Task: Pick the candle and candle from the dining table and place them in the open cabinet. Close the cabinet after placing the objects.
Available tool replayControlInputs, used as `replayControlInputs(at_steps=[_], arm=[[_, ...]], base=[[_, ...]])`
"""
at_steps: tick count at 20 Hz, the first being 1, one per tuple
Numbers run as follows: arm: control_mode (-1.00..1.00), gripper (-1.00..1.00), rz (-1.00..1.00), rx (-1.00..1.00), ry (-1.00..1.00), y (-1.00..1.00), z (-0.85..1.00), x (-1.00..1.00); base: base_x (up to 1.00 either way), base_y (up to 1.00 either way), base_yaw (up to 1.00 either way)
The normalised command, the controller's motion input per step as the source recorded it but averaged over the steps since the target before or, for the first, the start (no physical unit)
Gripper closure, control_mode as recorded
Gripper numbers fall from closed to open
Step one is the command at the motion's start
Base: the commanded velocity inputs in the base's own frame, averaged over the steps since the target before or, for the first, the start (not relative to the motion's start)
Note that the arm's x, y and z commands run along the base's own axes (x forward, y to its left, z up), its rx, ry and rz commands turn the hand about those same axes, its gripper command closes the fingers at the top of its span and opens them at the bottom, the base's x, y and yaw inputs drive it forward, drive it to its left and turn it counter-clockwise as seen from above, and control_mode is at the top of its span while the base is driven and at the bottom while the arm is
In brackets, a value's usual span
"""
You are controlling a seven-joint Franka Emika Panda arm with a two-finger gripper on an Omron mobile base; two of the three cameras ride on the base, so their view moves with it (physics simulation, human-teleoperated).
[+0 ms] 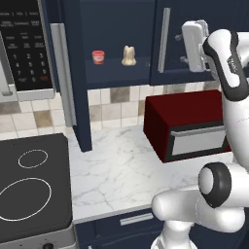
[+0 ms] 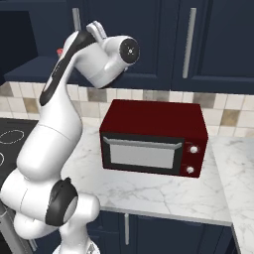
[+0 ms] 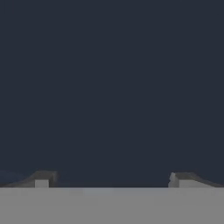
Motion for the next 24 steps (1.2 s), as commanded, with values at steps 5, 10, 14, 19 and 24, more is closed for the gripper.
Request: replayControlInputs(at_steps=[5,10,14,19,24], arm=[[-1.0,-1.0,-0.01,-0.07,-0.01,0.62,0.0,0.6],[-1.0,-1.0,-0.01,-0.07,-0.05,0.38,0.0,0.36],[-1.0,-1.0,0.0,-0.03,-0.16,0.14,-0.14,-0.45],[-1.0,-1.0,0.0,-0.09,-0.15,0.24,-0.18,-0.61],[-1.0,-1.0,0.0,-0.1,-0.07,0.3,-0.16,-0.49]], base=[[0.0,0.0,0.0],[0.0,0.0,0.0],[0.0,0.0,0.0],[0.0,0.0,0.0],[0.0,0.0,0.0]])
